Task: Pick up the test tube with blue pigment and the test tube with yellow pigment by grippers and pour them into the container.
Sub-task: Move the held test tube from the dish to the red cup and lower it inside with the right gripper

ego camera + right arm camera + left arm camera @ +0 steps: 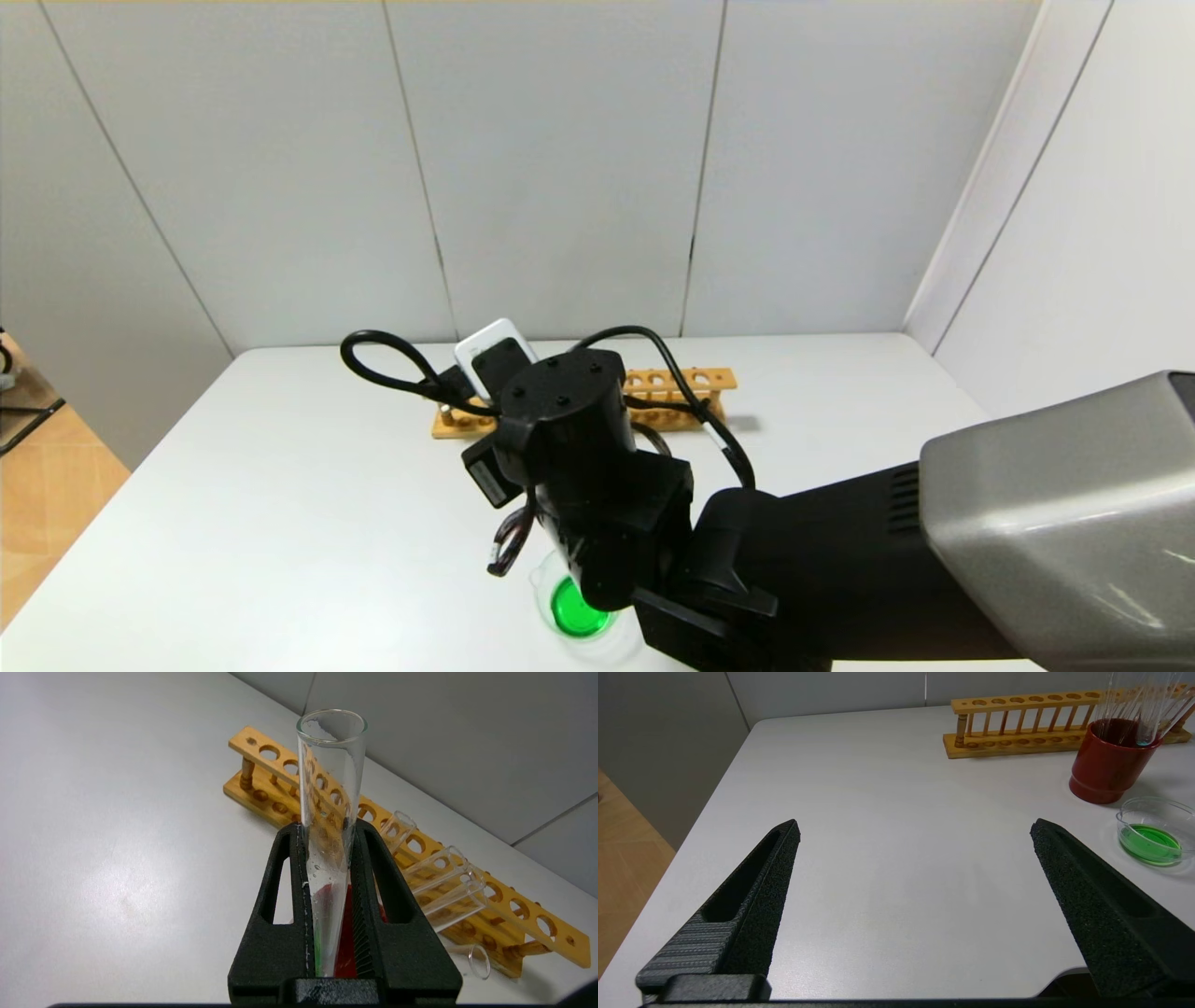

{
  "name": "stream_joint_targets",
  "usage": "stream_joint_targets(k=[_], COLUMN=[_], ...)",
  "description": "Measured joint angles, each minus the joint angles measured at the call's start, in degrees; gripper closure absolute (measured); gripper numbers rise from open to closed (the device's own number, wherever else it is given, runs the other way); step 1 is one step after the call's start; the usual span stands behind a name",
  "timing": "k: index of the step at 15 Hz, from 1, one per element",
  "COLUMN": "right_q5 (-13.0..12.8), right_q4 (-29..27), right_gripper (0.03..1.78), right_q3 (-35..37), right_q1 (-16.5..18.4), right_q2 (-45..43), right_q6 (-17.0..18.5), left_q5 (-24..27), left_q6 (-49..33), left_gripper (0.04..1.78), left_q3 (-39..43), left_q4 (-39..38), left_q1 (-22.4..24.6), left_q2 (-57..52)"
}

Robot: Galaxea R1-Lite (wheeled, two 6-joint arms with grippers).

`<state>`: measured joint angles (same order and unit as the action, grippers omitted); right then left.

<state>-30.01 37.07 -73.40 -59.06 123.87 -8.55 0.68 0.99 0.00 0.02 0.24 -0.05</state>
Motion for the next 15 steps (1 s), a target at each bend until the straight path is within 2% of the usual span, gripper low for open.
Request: stream_joint_targets(k=[4,13,15], right_q5=[2.51,3.01,3.56], right_q4=[0.0,0.61,3.56], right_gripper=[1.49,1.49,1.49], right_q3=[-4.13,-3.01,-1.44], right_q1=[1.6,2.84,2.84], right_q2=[0.46,2.32,2.82], right_q6=[-0.02,0.74,0.56], left_q5=[0.02,0.0,0.0], left_q6=[0.0,0.05,0.05], left_gripper=[0.07,0.07,0.07], left_q3=[0.0,0.0,0.0], left_q4=[0.0,0.0,0.0], left_q1=[0.0,0.0,0.0], left_q2=[0.0,0.0,0.0])
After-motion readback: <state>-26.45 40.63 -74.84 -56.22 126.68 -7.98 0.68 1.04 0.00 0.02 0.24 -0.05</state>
